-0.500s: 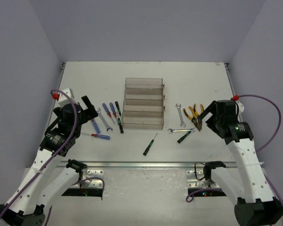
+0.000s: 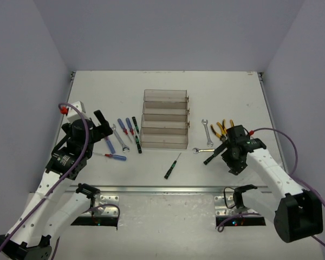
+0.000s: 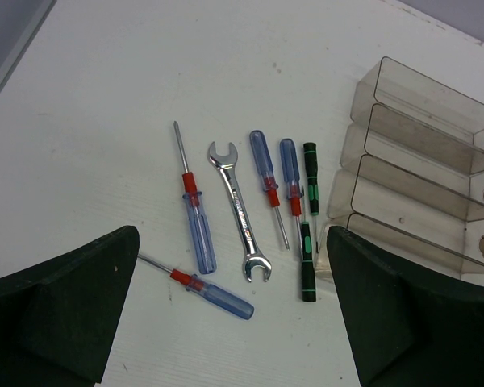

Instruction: Sort the tools into containers

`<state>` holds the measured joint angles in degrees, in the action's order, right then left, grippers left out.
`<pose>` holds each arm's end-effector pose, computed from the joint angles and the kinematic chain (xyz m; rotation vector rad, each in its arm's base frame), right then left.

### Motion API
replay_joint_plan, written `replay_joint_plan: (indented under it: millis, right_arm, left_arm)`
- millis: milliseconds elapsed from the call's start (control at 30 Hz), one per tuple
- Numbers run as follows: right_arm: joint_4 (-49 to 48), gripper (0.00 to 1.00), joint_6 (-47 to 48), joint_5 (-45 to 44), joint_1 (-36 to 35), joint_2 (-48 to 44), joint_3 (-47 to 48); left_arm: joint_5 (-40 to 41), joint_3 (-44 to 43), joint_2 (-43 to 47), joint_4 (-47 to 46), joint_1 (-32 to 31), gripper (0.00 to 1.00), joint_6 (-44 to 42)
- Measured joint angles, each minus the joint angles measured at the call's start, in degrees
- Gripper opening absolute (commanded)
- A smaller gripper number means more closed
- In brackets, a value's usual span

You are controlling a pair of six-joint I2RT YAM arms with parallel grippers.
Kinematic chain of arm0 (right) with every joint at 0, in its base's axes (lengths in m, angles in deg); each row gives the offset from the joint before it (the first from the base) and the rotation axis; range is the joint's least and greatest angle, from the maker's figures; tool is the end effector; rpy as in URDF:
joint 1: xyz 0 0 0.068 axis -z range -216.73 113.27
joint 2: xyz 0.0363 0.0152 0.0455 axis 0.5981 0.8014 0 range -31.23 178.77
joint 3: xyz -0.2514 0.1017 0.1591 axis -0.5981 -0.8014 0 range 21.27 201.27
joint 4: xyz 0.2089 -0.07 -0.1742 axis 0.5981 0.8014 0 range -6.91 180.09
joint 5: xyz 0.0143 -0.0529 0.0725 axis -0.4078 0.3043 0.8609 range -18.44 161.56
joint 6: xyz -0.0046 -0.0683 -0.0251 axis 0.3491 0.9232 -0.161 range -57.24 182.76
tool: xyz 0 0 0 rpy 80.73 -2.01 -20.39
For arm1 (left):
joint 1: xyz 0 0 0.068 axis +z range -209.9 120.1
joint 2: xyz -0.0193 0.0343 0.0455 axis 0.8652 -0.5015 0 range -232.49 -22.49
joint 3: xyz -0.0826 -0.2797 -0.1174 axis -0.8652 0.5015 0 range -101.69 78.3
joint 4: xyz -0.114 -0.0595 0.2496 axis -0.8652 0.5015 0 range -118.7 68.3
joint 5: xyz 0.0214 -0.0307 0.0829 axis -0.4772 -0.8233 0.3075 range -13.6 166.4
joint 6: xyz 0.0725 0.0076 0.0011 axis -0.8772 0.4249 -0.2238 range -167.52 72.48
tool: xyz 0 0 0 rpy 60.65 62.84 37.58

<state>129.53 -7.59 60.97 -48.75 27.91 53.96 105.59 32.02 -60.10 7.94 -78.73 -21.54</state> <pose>0.1651 0.0238 0.1846 1.3963 2.4219 0.0819 0.1444 -0.0180 0.3405 -0.4304 1.9457 0.0229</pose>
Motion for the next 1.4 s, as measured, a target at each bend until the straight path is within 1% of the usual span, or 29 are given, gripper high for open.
replay_joint_plan:
  millis: [67, 100, 233, 367, 533, 567, 667, 700, 767, 867, 900, 933, 1100, 1233, 1333, 1400]
  right_arm:
    - [-1.62, 0.76, -1.06, -0.24, -1.61, 2.63, -0.02]
    - [-2.65, 0.74, -1.53, -0.36, -2.26, 4.23, -0.01]
    - [-6.26, 0.74, -2.64, -1.35, -5.45, 9.83, 0.00]
    - [-9.54, 0.73, -3.18, -1.95, -8.07, 13.25, 0.00]
    - [-12.41, 0.67, -3.18, -3.15, -9.09, 17.71, 1.06]
    - [-12.93, 0.65, -3.20, -3.29, -9.16, 18.53, 1.45]
    - [-14.14, 0.53, -3.57, -3.93, -9.22, 21.10, 2.29]
    - [-14.48, 0.47, -3.86, -4.22, -9.24, 22.09, 2.33]
    - [-14.07, 0.30, -4.33, -4.72, -9.24, 22.99, 2.83]
    - [-14.43, 0.11, -5.11, -5.21, -9.24, 23.14, 2.75]
    - [-15.02, 0.02, -5.22, -5.30, -9.24, 22.90, 2.29]
    - [-16.14, 0.00, -5.36, -5.33, -9.24, 22.21, 1.65]
    - [-19.34, 0.00, -4.69, -4.27, -9.24, 20.21, -0.28]
    - [-19.12, 0.00, -1.96, -2.93, -9.24, 18.72, -0.35]
    - [-19.63, 0.00, -0.26, -0.96, -9.30, 14.23, -0.44]
    - [-22.52, 0.00, 0.67, 1.30, -9.42, 9.51, -0.99]
  left_arm:
    - [-0.19, 0.00, -0.10, -0.02, 0.00, 1.00, 0.00]
    - [-0.28, 0.00, -0.17, -0.02, 0.00, 1.00, 0.00]
    - [-0.33, 0.00, -0.42, -0.02, 0.00, 1.00, 0.00]
    - [-0.33, 0.02, -0.66, -0.02, -0.02, 1.00, 0.00]
    - [-0.48, 0.02, -0.93, -0.02, 0.00, 1.00, 0.00]
    - [-0.52, 0.02, -1.02, -0.02, 0.00, 1.00, 0.00]
    - [-0.75, 0.02, -1.18, -0.02, 0.00, 1.00, 0.00]
    - [-0.79, 0.02, -1.18, -0.02, 0.00, 1.00, 0.00]
    - [-0.90, 0.02, -1.18, -0.02, 0.00, 1.00, -0.01]
    - [-1.05, 0.02, -1.18, -0.04, 0.00, 1.00, -0.02]
    - [-1.18, 0.02, -1.22, -0.04, 0.00, 1.00, -0.02]
    - [-1.29, 0.02, -1.33, -0.08, 0.00, 1.00, -0.02]
    - [-1.54, 0.02, -1.95, -0.26, 0.00, 1.00, -0.04]
    - [-1.81, 0.02, -2.31, -0.42, 0.00, 1.00, -0.04]
    - [-1.82, 0.04, -2.47, -0.45, 0.00, 1.00, -0.06]
    - [-1.82, 0.04, -2.69, -0.42, 0.00, 1.00, -0.07]
